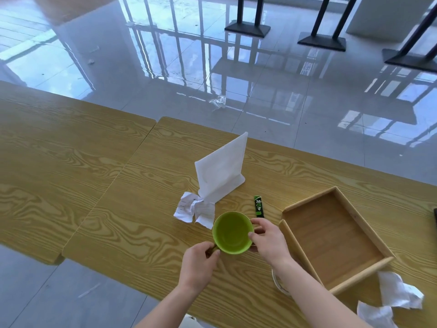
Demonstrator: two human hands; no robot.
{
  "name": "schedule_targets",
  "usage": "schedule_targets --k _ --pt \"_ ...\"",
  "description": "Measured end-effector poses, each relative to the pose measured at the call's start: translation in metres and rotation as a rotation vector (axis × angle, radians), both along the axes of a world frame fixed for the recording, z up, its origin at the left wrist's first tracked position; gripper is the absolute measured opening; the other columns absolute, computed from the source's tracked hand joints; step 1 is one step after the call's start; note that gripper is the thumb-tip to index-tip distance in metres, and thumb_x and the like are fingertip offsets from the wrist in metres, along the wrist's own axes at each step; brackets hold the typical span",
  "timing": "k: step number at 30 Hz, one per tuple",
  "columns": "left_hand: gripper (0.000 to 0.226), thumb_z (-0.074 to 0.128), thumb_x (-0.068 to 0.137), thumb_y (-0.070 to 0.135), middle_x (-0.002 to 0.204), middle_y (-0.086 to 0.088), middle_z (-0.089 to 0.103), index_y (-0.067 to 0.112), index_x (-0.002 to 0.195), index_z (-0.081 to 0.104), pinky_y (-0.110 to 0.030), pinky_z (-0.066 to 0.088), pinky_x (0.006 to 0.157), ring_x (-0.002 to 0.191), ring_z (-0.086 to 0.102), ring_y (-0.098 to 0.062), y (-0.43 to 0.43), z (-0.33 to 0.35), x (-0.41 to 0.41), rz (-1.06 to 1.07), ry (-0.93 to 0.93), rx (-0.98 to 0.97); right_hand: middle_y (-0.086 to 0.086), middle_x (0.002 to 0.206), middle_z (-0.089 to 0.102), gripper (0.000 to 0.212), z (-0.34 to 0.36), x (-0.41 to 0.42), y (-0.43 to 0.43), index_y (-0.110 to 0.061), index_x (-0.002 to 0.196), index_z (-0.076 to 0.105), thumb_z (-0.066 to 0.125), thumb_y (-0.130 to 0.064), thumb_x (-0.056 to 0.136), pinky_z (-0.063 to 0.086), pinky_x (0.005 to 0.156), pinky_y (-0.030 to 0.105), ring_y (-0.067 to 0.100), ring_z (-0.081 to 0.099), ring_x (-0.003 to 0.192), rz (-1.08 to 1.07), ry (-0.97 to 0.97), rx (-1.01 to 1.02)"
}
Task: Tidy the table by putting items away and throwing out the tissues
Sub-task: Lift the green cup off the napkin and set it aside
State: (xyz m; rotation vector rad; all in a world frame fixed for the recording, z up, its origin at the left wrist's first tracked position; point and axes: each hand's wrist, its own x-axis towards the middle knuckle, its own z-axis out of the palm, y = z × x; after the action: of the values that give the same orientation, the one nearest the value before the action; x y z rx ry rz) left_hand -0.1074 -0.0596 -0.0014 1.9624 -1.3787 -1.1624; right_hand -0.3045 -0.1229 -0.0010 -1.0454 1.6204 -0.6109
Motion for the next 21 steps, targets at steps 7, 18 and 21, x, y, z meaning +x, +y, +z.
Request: schedule_targets --k 7,18,21 --pt "0.014 0.071 0.086 0.025 0.061 0.003 0.063 0.021 0.072 0.07 -0.025 0.043 0.056 0.058 0.054 -0.008 0.03 0.011 0.04 0.136 -0.031 -0.097 0.0 0.1 0.064 0.033 0.011 0.047 -0.002 -0.036 0.107 0.067 0.067 -0.008 0.089 0.062 0.062 0.029 0.017 0.068 0.086 0.16 -0.059 -0.027" --pt "0.014 0.071 0.084 0.026 0.064 0.003 0.066 0.017 0.073 0.071 -0.034 0.046 0.058 0.063 0.06 -0.013 0.043 0.003 0.148 0.429 -0.117 -0.092 0.012 0.101 0.067 0.033 0.007 0.193 -0.03 -0.017 0.118 0.066 0.063 -0.001 0.09 0.061 0.059 0.03 0.023 0.07 0.086 0.367 -0.112 0.071" --pt "0.012 0.071 0.083 0.026 0.063 0.007 0.067 0.019 0.074 0.072 -0.032 0.048 0.059 0.063 0.06 -0.009 0.038 0.001 0.179 0.491 -0.108 -0.107 0.012 0.102 0.066 0.033 0.008 0.231 -0.04 -0.018 0.119 0.066 0.063 -0.002 0.09 0.061 0.059 0.03 0.025 0.07 0.085 0.399 -0.081 0.073"
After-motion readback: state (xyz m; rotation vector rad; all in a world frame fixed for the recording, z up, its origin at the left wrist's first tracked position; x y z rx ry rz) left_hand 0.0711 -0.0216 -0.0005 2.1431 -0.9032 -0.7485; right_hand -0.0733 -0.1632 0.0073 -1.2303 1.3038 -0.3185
